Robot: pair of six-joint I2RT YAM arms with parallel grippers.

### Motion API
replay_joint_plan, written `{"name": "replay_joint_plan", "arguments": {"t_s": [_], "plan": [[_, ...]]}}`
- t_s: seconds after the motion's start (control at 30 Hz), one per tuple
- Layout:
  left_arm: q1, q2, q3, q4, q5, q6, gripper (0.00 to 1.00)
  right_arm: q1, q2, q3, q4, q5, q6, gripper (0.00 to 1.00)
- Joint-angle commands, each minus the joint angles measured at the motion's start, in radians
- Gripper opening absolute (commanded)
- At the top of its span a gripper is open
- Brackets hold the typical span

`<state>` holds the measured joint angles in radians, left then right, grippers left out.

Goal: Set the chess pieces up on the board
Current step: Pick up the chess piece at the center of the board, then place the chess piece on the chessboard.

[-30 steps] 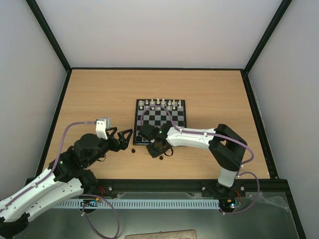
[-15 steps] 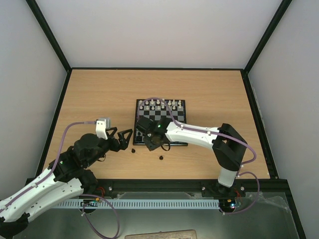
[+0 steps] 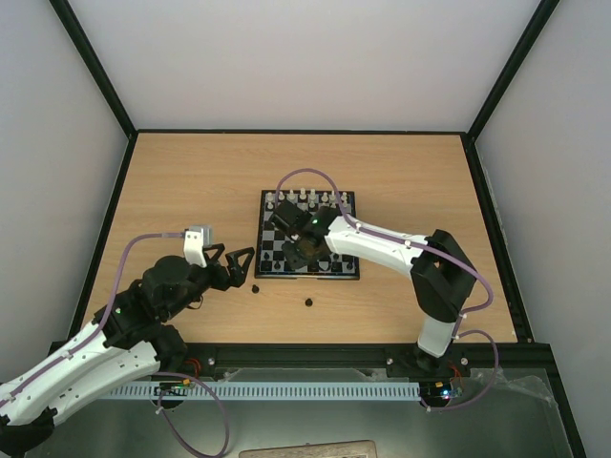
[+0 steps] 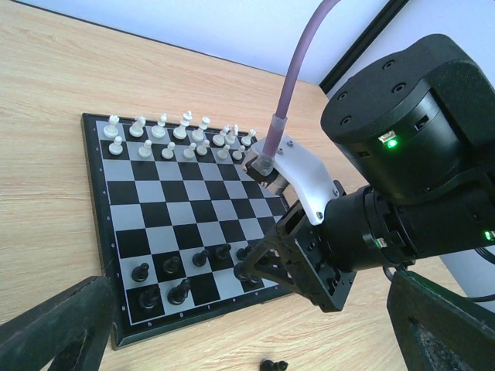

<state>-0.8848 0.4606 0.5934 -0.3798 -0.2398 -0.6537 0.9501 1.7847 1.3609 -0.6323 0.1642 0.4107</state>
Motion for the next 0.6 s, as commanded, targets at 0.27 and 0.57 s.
{"name": "replay_joint_plan", "arguments": {"t_s": [0.27,0.57], "plan": [[0.004,0.003,-0.005,0.009,0.000,0.009,0.99,-0.022,0.064,0.023,-0.025,-0.036,-0.032,0.15],[0.004,0.001,-0.006,0.010,0.001,0.009,0.99,-0.036,0.094,0.020,-0.012,-0.044,-0.039,0.16]]}}
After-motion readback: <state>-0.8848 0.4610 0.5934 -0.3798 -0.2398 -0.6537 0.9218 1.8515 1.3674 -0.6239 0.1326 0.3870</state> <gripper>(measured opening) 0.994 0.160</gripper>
